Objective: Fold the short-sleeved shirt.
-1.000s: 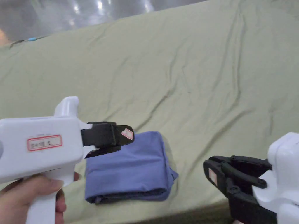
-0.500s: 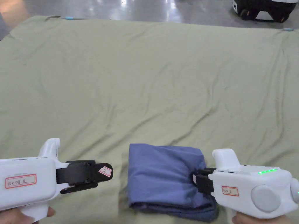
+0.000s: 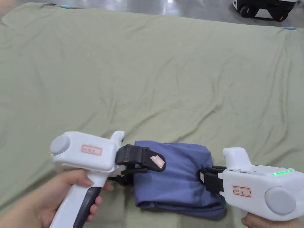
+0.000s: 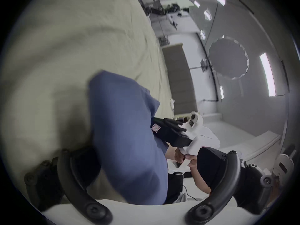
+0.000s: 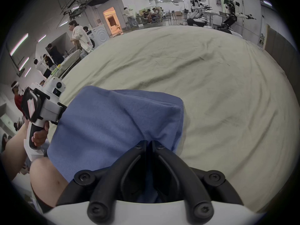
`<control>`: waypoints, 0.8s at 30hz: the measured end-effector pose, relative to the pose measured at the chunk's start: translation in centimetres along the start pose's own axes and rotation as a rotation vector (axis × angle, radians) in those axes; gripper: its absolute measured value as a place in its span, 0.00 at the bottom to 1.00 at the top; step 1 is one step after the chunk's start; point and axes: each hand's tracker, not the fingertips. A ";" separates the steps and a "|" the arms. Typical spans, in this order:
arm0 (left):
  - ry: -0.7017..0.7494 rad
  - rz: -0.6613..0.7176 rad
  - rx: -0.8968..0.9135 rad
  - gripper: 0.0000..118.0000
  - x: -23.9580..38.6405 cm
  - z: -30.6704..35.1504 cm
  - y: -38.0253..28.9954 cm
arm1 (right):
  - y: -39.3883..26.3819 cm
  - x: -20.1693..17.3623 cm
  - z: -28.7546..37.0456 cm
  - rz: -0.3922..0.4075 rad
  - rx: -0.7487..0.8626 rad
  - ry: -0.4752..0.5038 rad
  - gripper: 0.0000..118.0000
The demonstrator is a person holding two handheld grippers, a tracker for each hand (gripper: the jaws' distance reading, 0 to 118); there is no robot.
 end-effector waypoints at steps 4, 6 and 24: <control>0.286 -0.069 0.048 0.15 3.3 -0.7 0.2 | 0.1 -0.6 1.6 -0.019 0.019 -0.011 0.09; 0.209 -0.027 0.023 0.15 3.0 1.1 -0.5 | 0.0 -0.7 3.2 -0.076 0.062 0.073 0.09; 1.511 0.043 0.122 0.15 -0.2 39.1 -1.5 | -1.7 -6.9 8.0 0.050 0.098 0.205 0.09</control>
